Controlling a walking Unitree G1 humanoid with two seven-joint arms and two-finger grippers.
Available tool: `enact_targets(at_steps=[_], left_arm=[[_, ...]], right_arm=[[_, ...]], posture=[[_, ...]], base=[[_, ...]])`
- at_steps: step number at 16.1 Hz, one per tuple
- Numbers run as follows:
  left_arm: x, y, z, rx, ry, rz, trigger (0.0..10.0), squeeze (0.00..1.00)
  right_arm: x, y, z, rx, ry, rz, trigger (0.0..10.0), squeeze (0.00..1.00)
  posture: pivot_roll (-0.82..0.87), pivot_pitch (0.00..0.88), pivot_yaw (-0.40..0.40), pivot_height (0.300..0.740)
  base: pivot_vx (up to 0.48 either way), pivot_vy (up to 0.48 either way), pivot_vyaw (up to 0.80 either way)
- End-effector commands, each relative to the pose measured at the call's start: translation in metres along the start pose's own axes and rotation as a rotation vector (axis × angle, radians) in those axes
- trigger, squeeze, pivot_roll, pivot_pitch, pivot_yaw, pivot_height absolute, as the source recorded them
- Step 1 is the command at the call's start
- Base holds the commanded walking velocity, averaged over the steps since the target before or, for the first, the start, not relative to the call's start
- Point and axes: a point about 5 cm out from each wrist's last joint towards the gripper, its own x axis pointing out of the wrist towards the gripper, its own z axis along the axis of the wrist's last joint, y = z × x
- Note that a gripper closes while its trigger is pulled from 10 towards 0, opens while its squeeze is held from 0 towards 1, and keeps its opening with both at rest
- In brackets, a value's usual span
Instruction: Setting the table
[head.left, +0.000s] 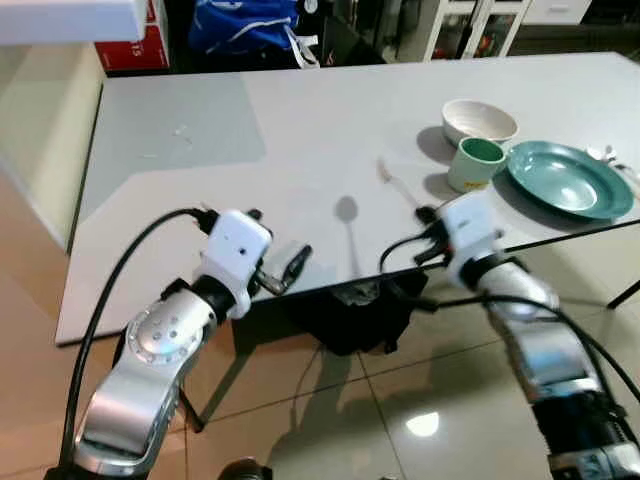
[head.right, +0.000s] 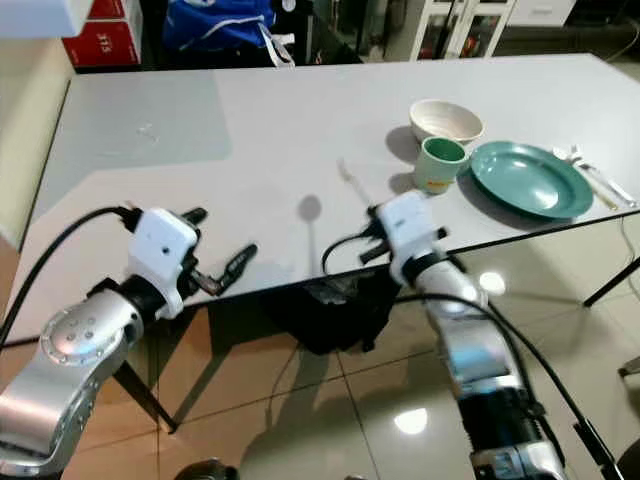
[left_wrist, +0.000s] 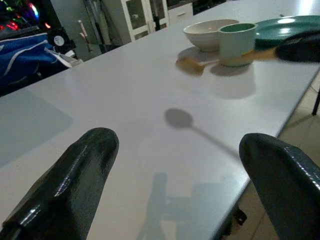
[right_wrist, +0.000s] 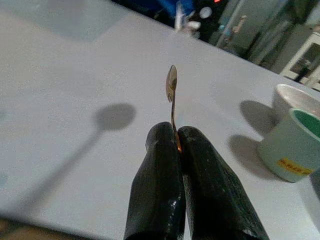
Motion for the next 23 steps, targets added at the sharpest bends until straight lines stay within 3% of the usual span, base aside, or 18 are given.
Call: enact_targets(at_steps=[1,7,10,21,23], left_arm=[[-0.003,-0.005,0.003,0.003,-0.006,-0.032,10.0,0.00],[-0.014,-0.017,0.005,-0.004,0.005,-0.114,10.0,0.00],[-0.015,-0.019,0.008,-0.019,0.003,-0.137,10.0,0.00],[-0.018,-0.027,0.010,-0.042,0.013,-0.202,10.0,0.00],[-0.018,-0.029,0.011,-0.054,0.011,-0.226,10.0,0.00]], right_arm=[[0.008,-0.005,0.000,-0.048,-0.005,-0.002,10.0,0.00],[0.036,-0.006,-0.010,-0.069,-0.019,-0.046,10.0,0.00],[0.049,-0.002,-0.007,-0.043,-0.066,0.003,10.0,0.00],[0.063,0.006,-0.010,-0.087,-0.024,0.024,10.0,0.00],[0.063,0.006,-0.011,-0.088,-0.020,0.019,10.0,0.56]], posture=[[0.09,0.090,-0.074,0.740],[0.12,0.120,-0.076,0.740],[0.12,0.133,-0.065,0.740],[0.14,0.146,-0.063,0.740],[0.14,0.145,-0.062,0.740]], base=[[0.000,0.000,0.00],[0.000,0.000,0.00],[0.000,0.000,0.00],[0.000,0.000,0.00],[0.000,0.000,0.00]])
